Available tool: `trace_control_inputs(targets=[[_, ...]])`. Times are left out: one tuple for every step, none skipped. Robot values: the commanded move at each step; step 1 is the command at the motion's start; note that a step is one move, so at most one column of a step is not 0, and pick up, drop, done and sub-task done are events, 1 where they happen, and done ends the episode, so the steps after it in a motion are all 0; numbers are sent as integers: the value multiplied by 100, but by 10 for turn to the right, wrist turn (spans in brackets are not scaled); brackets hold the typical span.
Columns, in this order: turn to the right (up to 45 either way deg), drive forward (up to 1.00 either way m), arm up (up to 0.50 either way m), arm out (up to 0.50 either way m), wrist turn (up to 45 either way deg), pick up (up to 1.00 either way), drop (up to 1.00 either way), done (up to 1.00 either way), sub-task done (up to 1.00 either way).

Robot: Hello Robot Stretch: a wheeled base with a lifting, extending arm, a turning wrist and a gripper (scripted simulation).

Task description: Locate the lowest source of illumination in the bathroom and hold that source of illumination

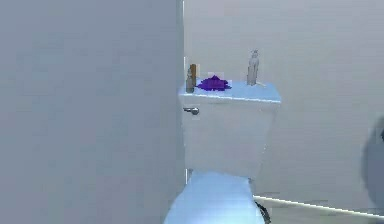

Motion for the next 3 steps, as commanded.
trace_control_inputs(targets=[[450, 0, 0, 0, 0, 0, 0, 0, 0], [450, 0, 0, 0, 0, 0, 0, 0, 0], [210, 0, 0, 0, 0, 0, 0, 0, 0]])
